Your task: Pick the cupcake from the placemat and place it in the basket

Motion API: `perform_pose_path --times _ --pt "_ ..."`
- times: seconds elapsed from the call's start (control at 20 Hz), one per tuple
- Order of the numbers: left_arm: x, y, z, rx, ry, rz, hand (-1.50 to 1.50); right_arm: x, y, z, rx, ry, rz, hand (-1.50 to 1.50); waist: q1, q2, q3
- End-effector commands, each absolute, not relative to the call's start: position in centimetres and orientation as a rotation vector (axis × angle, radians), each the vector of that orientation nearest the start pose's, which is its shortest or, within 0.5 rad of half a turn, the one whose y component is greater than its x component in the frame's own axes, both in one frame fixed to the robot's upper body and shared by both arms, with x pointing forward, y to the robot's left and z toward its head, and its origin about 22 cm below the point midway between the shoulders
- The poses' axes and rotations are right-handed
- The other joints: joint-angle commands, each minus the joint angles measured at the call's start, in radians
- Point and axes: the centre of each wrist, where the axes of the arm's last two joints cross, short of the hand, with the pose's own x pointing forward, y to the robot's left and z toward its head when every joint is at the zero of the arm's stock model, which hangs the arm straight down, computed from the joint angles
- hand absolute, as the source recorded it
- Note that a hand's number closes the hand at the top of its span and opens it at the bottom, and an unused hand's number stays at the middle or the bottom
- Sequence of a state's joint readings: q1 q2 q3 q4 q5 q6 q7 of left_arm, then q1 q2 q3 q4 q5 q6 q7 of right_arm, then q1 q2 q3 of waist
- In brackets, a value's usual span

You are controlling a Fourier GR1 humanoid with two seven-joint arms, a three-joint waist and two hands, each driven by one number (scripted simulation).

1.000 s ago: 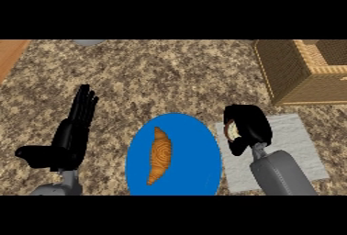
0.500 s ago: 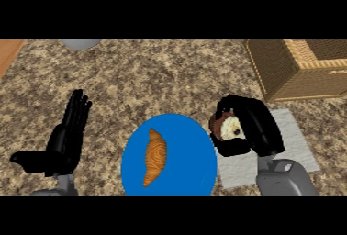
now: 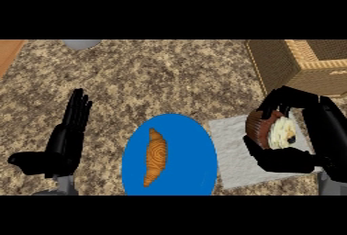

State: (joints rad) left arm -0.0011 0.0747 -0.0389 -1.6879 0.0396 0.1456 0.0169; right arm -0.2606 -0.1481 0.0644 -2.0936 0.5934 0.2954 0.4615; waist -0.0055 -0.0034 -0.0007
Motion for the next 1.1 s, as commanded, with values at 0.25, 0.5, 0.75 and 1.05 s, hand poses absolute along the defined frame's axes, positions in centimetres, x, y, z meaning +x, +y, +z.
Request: perform_pose_path --times 0.25,0.5,0.75,1.05 --pt "24.7 23.7 3.8 0.083 -1.653 0.039 0.00 26.9 -26.5 20.5 -0.892 -1.579 0.701 1.50 0.011 0.005 0.001" --pt "24.4 24.1 3.1 0.097 -1.669 0.053 0.00 27.9 -29.6 19.6 -0.944 -1.574 0.690 1.50 0.008 0.004 0.001" --pt "25.3 24.5 4.2 0.095 -1.677 0.052 0.00 30.7 -33.0 17.9 -0.932 -1.584 0.620 1.50 0.010 0.005 0.001" --pt "25.1 23.4 3.0 0.089 -1.665 0.060 0.00 33.9 -35.5 17.2 -0.965 -1.552 0.640 1.50 0.014 0.006 0.001"
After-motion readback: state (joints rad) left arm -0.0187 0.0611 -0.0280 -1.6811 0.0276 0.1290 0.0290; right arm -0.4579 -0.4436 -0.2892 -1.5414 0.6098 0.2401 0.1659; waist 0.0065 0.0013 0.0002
